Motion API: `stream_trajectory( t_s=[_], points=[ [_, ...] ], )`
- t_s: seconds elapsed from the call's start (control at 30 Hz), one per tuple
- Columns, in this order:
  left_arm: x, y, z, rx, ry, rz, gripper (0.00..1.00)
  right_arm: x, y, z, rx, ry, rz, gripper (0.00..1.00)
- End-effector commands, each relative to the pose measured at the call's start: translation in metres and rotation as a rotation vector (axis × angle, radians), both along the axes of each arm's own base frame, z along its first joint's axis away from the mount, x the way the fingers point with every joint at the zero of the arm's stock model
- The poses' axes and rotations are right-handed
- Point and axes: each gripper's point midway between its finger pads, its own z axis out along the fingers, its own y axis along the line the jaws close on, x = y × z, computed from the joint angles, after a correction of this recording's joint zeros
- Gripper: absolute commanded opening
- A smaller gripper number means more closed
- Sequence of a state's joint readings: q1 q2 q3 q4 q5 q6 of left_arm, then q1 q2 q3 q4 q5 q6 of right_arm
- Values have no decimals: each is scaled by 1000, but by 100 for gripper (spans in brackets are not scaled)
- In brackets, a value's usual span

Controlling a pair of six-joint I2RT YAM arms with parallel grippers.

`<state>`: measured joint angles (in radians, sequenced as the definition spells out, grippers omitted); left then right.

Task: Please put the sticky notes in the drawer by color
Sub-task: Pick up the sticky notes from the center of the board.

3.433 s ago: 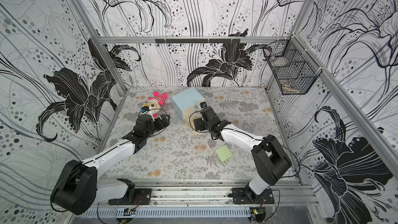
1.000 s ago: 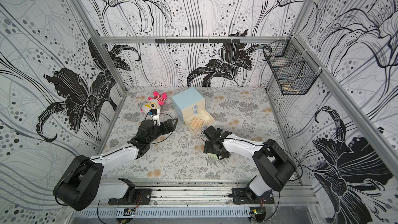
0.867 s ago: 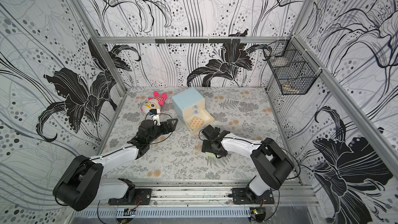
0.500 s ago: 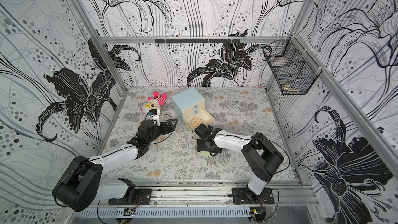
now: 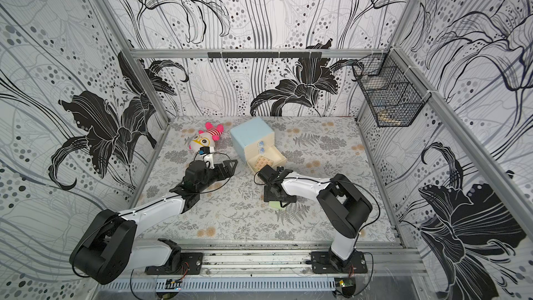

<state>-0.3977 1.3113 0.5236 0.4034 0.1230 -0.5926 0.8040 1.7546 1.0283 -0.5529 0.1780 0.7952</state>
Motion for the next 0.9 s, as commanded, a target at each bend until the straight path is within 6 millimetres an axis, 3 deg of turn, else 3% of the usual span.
stream_trajectory(
  t_s=[0.0,0.27,0.4,0.47,0.67,0.87],
  points=[
    [5,1,19,0,-58,9,97,-10,6,-33,2,85,26,95],
    [5,3,18,9,-55,15,97,10,29,-31,15,66,79,94],
    [4,5,15,16,-51,22,97,6,24,-26,3,57,118,96],
    [4,4,15,16,-51,22,97,-1,33,-22,41,75,229,99],
    [5,1,14,1,-50,12,97,-13,11,-22,-51,96,334,99],
    [5,1,15,-4,-53,13,97,-18,10,-33,-60,130,304,97]
  ],
)
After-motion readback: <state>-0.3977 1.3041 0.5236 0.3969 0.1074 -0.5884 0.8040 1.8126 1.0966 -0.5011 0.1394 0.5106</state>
